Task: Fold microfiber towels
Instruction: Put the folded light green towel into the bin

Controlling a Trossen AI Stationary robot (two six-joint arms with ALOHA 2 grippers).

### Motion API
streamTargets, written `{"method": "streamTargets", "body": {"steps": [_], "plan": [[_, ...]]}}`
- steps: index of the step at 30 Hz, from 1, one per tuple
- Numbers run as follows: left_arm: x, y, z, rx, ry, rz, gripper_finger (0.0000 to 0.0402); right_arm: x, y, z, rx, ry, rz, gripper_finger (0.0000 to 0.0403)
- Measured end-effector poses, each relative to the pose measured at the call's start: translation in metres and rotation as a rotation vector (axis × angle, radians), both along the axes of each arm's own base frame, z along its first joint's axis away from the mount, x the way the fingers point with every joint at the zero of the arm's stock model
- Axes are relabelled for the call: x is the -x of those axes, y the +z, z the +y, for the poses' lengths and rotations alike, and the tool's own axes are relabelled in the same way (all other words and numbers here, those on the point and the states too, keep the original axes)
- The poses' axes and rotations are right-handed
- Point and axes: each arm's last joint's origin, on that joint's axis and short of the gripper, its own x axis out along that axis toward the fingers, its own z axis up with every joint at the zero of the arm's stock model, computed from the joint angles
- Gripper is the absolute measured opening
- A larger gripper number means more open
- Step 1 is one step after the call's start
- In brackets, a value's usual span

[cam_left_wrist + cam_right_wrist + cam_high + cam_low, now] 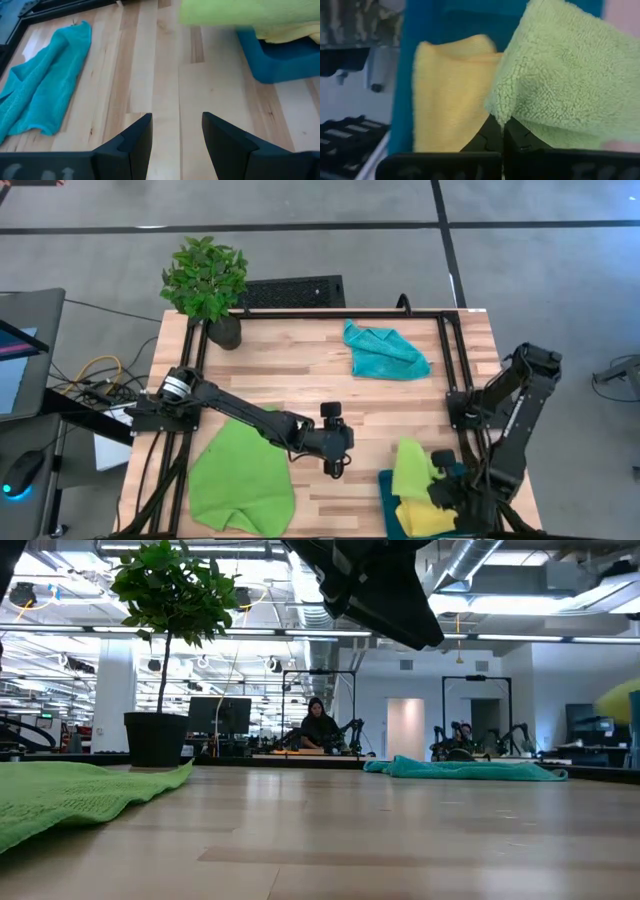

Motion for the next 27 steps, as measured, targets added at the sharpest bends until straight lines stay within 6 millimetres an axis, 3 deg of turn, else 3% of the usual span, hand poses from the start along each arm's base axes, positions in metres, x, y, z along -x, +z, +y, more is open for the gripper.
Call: {"method": "streamTargets", "body": {"steps": [13,18,27], "plan": [[0.000,0.001,0.001,0.003,0.027,-0.011,0.0164,0.014,-0.045,0.045,-0.043,0.003,0.121,0.0009],[0.000,0.001,0.001,0.011,0.033,-0.014,0.0164,0.014,-0.052,0.057,-0.107,0.016,0.119,0.0010],[-0.001,0.003,0.000,0.014,0.028,-0.034,0.0164,0.014,-0.053,0.053,-0.105,-0.136,0.162,0.0024]]}}
